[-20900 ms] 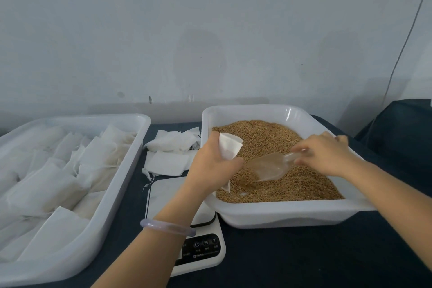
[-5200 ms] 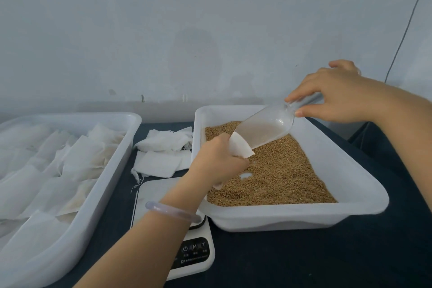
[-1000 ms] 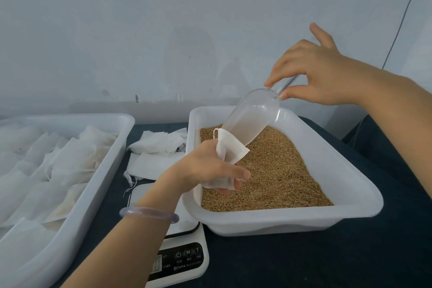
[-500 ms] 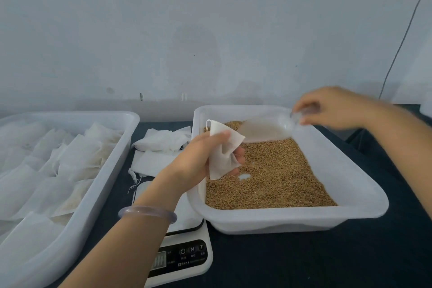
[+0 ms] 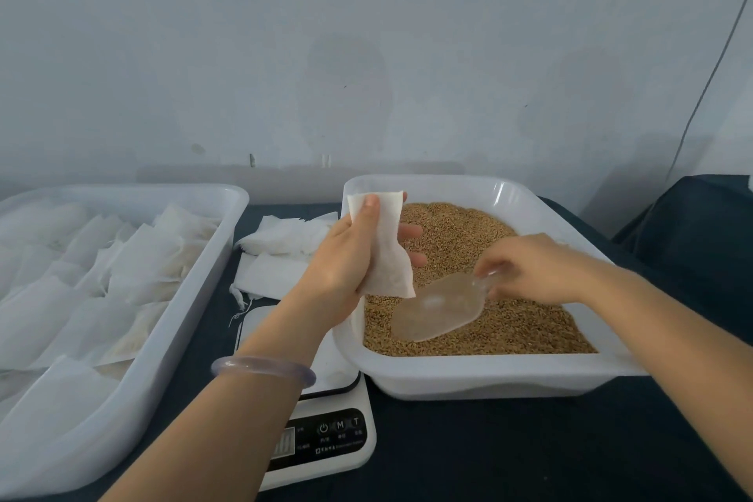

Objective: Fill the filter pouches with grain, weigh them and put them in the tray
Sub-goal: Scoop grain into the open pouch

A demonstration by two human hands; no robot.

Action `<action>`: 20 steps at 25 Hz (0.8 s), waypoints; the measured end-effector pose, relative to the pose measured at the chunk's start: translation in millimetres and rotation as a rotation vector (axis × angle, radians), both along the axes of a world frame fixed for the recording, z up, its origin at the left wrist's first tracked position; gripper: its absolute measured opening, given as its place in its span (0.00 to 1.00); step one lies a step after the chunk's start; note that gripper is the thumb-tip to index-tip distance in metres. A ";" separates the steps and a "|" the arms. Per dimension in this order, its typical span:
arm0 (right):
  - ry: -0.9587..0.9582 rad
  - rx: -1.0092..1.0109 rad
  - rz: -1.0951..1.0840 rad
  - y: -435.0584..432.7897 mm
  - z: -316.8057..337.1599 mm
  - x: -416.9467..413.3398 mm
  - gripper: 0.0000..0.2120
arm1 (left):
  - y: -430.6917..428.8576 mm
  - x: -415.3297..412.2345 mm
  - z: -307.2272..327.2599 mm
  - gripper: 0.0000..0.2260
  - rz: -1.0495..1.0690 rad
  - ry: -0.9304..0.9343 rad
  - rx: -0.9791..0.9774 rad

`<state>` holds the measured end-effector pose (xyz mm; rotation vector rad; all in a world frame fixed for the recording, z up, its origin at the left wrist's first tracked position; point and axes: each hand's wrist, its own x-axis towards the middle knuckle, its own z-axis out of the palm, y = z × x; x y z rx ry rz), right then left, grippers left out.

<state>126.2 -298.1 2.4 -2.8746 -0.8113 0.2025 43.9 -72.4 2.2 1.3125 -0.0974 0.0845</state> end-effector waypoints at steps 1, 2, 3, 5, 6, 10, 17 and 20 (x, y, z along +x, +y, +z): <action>0.019 0.008 0.035 6.2 -4.4 -2.8 0.10 | -0.4 0.2 -0.3 0.15 0.018 0.009 0.017; 0.047 0.022 0.068 10.7 -8.0 -4.7 0.10 | -0.5 0.2 -0.7 0.13 0.018 0.016 0.039; 0.083 0.043 0.093 13.7 -9.9 -6.1 0.11 | -0.4 -0.2 -1.5 0.14 0.011 0.013 0.083; 0.151 0.100 0.107 12.7 -8.7 -7.7 0.10 | 2.0 0.3 -4.9 0.20 -0.007 0.000 0.213; 0.171 0.128 0.102 8.6 -7.3 -7.8 0.09 | 2.6 0.5 -6.0 0.19 0.005 -0.006 0.272; 0.185 0.216 0.046 -20.1 8.8 -8.1 0.09 | -1.6 -2.2 -7.7 0.11 0.055 -0.051 0.484; -0.025 0.361 -0.006 -56.2 79.9 -0.9 0.11 | -8.6 -4.6 -7.6 0.13 -0.007 -0.071 0.705; -0.074 0.388 0.055 -51.7 102.3 -0.4 0.11 | -9.0 -6.3 -4.3 0.12 -0.051 -0.056 0.704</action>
